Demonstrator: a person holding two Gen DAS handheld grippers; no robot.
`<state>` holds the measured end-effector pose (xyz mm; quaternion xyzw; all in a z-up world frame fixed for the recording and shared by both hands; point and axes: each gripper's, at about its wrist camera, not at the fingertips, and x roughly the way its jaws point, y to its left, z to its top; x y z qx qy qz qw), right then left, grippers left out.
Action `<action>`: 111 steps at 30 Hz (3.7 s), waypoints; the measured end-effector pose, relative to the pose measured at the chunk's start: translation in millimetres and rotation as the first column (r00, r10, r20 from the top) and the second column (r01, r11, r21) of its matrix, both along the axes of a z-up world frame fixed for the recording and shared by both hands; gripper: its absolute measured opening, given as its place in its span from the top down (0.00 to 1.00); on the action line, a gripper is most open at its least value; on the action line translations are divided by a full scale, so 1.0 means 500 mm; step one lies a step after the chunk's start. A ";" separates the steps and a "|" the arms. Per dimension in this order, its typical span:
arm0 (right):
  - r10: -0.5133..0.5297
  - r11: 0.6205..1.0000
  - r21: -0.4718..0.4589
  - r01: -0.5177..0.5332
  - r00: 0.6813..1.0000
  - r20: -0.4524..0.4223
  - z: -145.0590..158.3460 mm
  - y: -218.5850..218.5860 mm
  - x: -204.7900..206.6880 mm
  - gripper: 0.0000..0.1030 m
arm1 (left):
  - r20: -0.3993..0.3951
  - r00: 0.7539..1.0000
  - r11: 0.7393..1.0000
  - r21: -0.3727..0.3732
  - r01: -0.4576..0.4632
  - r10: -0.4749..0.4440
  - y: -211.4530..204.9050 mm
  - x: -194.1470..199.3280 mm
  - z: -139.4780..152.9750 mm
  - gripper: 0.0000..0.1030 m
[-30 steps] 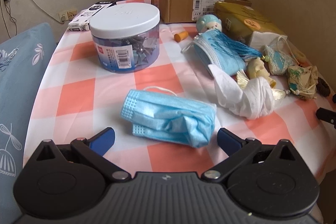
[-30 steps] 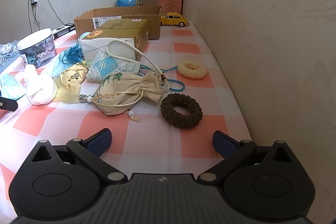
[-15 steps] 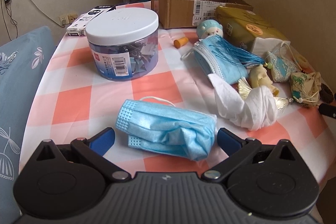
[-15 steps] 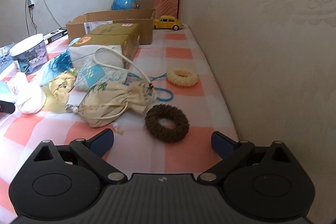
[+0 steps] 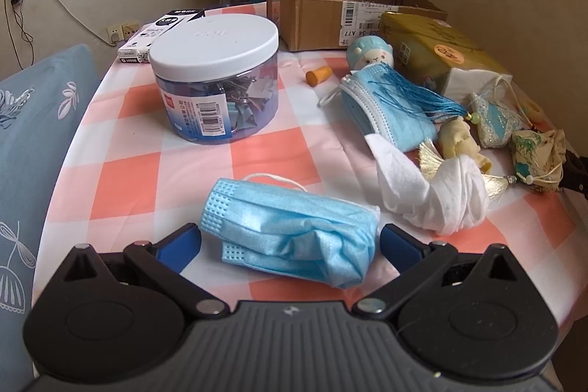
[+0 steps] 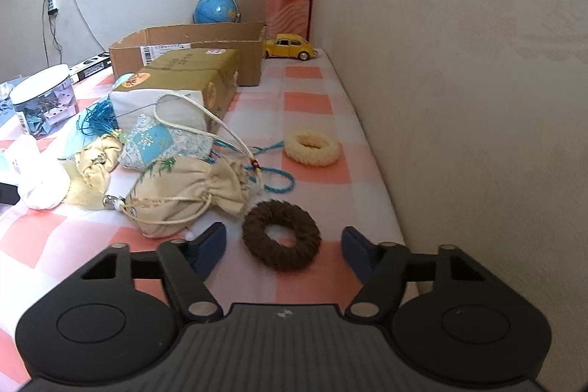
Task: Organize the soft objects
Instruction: 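Move left tool to the blue mask while right tool grasps the brown fuzzy hair tie, then grasp and lift the blue mask with left tool while right tool lifts the hair tie, then drop the mask into the cardboard box with left tool while right tool drops the hair tie there, then bring left tool to the white cloth bundle while right tool moves to the beige pouch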
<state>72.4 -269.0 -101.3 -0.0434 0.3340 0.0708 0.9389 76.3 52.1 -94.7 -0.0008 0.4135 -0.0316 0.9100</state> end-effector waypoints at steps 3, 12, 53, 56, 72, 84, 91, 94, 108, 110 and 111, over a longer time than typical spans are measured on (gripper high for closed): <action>0.004 1.000 -0.001 -0.004 1.000 -0.002 0.002 0.005 0.004 0.46 | 0.003 1.000 1.000 0.002 0.003 -0.003 0.000 0.000 0.001 0.01; -0.010 1.000 -0.020 0.010 1.000 -0.013 0.008 0.008 0.002 0.54 | 0.035 0.997 0.995 0.076 0.067 -0.070 -0.018 -0.009 0.012 0.07; 0.133 0.991 0.013 -0.134 0.987 0.086 0.189 0.067 0.077 0.54 | 0.160 0.932 0.946 0.047 0.322 -0.325 -0.075 0.241 0.275 0.29; 0.138 0.990 0.012 -0.140 0.986 0.096 0.197 0.073 0.098 0.54 | 0.153 0.937 0.949 0.047 0.311 -0.314 -0.087 0.317 0.276 0.29; 0.142 0.990 0.010 -0.144 0.983 0.115 0.216 0.088 0.143 0.54 | 0.125 0.972 0.979 -0.003 0.202 -0.201 -0.097 0.456 0.229 0.07; 0.181 0.981 0.044 -0.187 0.976 0.121 0.250 0.111 0.206 0.54 | 0.160 0.970 0.982 -0.005 0.188 -0.184 -0.062 0.191 0.247 0.02; 0.227 0.973 0.027 -0.231 0.968 0.110 0.276 0.155 0.322 0.54 | 0.189 0.974 0.992 0.043 0.115 -0.121 -0.048 0.081 0.238 0.02; 0.236 0.971 0.007 -0.237 0.967 0.093 0.279 0.179 0.383 0.54 | 0.205 0.971 0.991 0.073 0.108 -0.121 -0.047 0.050 0.230 0.02; 0.174 0.985 0.001 -0.175 0.983 0.062 0.265 0.219 0.498 0.00 | 0.154 0.986 0.997 0.049 0.059 -0.066 -0.004 0.030 0.189 0.02; 0.169 0.986 -0.003 -0.170 0.984 0.063 0.270 0.214 0.479 0.00 | 0.153 0.985 0.996 0.050 0.067 -0.074 -0.004 0.026 0.187 0.02; 0.165 0.986 -0.007 -0.165 0.984 0.065 0.271 0.211 0.469 0.00 | 0.152 0.985 0.996 0.052 0.072 -0.079 -0.005 0.025 0.187 0.02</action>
